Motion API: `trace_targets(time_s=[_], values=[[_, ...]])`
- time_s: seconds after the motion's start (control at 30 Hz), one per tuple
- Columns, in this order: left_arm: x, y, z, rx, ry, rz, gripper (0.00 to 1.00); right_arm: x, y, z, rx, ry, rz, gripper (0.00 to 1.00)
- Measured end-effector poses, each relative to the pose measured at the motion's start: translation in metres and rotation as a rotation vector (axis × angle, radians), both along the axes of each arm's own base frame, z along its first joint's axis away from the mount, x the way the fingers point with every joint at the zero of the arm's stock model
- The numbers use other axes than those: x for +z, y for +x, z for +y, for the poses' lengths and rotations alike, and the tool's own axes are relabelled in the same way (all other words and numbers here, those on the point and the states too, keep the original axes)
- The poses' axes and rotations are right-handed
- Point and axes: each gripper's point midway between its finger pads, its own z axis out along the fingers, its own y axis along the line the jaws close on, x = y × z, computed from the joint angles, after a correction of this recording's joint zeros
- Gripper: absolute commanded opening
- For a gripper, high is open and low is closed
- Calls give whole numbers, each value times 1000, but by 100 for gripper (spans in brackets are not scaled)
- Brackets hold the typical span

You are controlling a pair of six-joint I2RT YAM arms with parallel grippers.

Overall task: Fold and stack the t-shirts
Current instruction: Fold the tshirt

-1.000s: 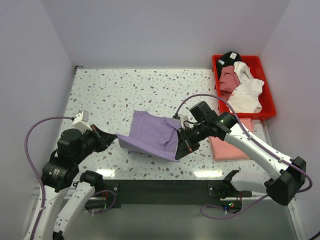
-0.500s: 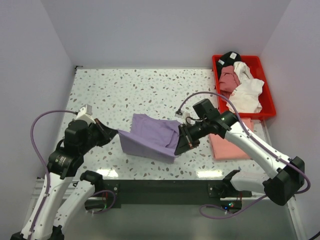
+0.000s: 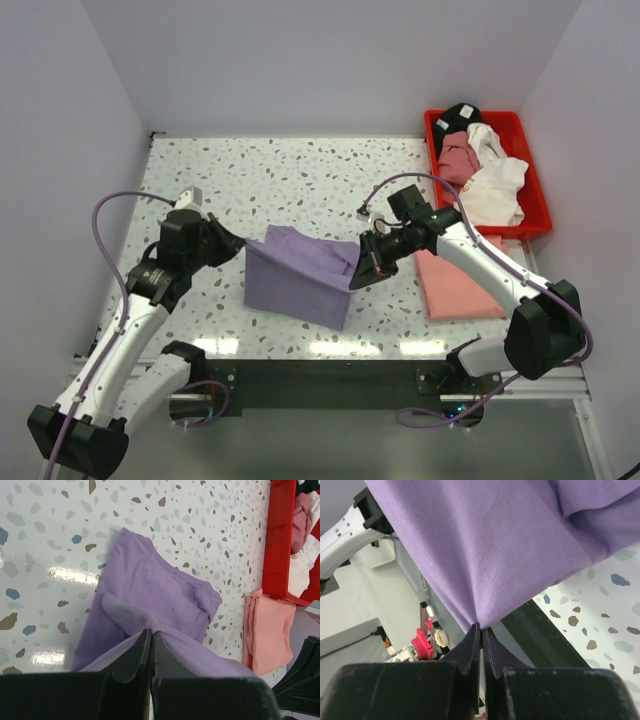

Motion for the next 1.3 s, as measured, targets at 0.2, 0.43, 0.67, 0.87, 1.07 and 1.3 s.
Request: trace_targets(time_s=[0.2,0.43,0.67,0.87,1.07,1.3], values=[[-13,23,-3,12,23,19,0,-14,24,-3,-52,-8,18,0],[-38,49,-9,12,51,64,0,-23,50,-6,-100,-5,15,2],[-55,77,-18,1,74,89,0,-36,80,-13,-157,-6,38,4],[-74,98,-22,4,100,129,0,-52,104,-15,-187,-4,68,8],[-97,119,-25,-13,142,168,63,-68,127,-21,-232,-20,90,59],[-99,143,-26,-17,164,160,100,-70,167,-30,-304,-59,-1,99]])
